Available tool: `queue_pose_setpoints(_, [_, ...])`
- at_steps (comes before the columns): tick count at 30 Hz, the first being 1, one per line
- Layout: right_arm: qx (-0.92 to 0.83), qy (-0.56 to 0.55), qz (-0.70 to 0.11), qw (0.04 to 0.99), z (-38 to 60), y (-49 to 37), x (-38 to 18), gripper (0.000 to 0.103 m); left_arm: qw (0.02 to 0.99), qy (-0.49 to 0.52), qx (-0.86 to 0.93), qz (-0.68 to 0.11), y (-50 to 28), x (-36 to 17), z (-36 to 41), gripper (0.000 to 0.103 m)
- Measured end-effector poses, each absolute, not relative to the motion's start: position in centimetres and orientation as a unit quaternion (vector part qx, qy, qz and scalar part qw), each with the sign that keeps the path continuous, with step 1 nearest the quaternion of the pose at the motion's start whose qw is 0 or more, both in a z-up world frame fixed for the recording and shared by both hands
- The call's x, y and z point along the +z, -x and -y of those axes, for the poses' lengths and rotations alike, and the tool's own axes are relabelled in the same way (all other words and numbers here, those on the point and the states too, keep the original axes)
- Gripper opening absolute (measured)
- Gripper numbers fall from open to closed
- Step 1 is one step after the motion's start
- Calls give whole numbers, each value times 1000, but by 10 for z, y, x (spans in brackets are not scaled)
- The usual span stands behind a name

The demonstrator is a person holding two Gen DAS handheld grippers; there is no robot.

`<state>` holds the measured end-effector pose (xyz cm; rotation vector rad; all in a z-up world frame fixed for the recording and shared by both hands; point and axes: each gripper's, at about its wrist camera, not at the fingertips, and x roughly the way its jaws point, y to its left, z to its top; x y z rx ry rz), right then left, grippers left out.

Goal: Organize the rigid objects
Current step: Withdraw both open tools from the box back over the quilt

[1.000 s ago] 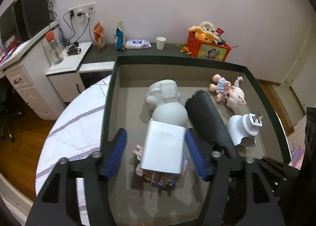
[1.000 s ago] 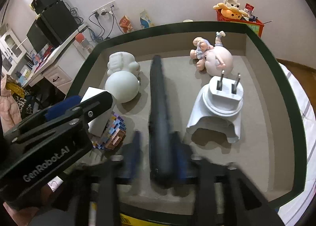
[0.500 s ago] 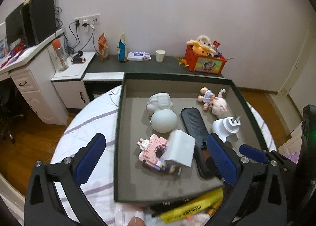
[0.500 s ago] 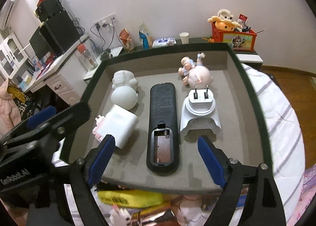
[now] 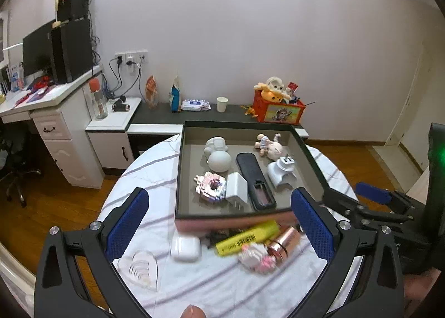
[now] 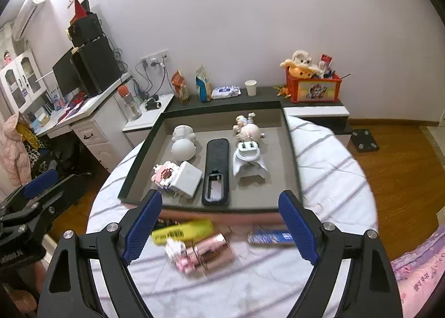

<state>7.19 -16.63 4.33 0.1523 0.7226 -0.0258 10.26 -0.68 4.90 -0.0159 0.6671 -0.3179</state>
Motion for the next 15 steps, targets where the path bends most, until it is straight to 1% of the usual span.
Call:
queue_pose_setpoints(7, [-22,-58,-340,938,169,-15,48,87,937,10,-146,-317,-55,50,-1,103])
queue_pose_setpoints(15, [-23,-60,-346,936,170,32,33,87,932,21,-141,-333,-14,24,-9,103])
